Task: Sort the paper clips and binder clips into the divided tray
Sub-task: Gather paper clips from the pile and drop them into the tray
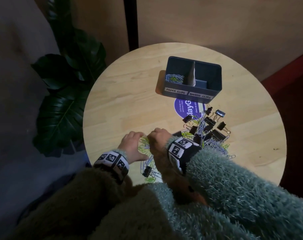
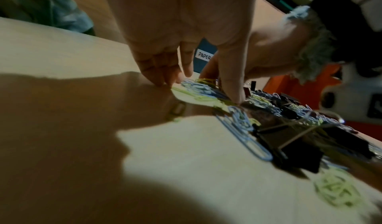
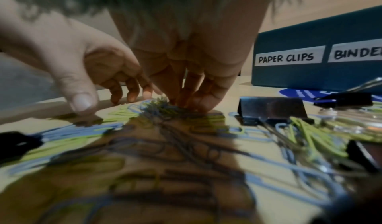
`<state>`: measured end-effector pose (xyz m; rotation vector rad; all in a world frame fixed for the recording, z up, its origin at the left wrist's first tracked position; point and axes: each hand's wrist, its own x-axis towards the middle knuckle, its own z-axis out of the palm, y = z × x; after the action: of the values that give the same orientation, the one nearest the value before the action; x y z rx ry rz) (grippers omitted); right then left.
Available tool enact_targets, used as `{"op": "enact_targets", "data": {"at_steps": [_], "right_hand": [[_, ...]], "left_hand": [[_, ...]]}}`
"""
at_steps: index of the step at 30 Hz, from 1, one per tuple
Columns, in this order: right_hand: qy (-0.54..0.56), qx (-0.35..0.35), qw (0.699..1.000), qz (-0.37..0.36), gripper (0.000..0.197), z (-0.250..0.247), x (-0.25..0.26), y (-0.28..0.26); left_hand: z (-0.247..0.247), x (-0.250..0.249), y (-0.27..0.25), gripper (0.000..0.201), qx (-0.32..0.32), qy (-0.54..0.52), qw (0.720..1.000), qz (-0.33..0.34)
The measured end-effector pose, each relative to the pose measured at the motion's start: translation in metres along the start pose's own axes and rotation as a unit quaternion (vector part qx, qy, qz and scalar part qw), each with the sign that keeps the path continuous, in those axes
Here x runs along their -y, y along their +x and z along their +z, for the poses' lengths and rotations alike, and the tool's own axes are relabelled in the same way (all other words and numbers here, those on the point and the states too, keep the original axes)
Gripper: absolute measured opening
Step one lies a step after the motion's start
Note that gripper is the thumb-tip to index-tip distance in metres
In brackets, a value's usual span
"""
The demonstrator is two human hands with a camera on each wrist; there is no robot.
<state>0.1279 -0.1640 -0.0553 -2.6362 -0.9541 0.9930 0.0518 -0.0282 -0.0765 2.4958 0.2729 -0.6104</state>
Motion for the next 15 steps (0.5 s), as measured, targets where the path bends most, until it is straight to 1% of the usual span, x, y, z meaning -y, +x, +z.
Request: {"op": "enact_targets", "data": {"at_steps": [2,5,6,7,9,10,12,14,15], "right_hand": [[0.020,-0.012,1.000,-0.009,0.031,0.001,-0.005,-0.005],[0.033,-0.026,0.999,0.033,0.038,-0.003,-0.019,-0.016],[0.028,-0.016,0.998,0.047,0.046,-0.003,-0.022,-0.020],[0.010,0.001,0.998,0.056,0.058,-0.002,-0.022,-0.023],[-0.081,0.026,0.995,0.043,0.083,0.005,-0.017,-0.026],[-0.117,0.022,0.992,0.028,0.091,0.011,-0.014,-0.025],[-0.126,0.002,0.992,0.012,0.096,0.021,-0.009,-0.024],[-0.095,-0.016,0.995,0.009,0.090,0.029,-0.007,-0.022],[-0.074,-0.023,0.997,0.010,0.083,0.032,-0.008,-0.022]], "left_hand": [[-0.006,0.010,-0.004,0.097,0.001,0.009,1.000,-0.014],[-0.009,0.018,-0.007,0.105,0.027,0.022,0.999,-0.016],[-0.009,0.017,-0.008,0.107,0.034,0.032,0.999,-0.008],[-0.009,0.014,-0.007,0.108,0.038,0.044,0.998,0.003],[-0.008,0.007,-0.004,0.109,0.038,0.075,0.996,0.028],[-0.007,0.003,-0.003,0.106,0.039,0.090,0.994,0.040],[-0.005,-0.002,0.001,0.094,0.043,0.112,0.991,0.058],[-0.004,-0.003,0.004,0.073,0.044,0.105,0.991,0.065],[-0.004,-0.002,0.005,0.061,0.042,0.091,0.993,0.063]]}}
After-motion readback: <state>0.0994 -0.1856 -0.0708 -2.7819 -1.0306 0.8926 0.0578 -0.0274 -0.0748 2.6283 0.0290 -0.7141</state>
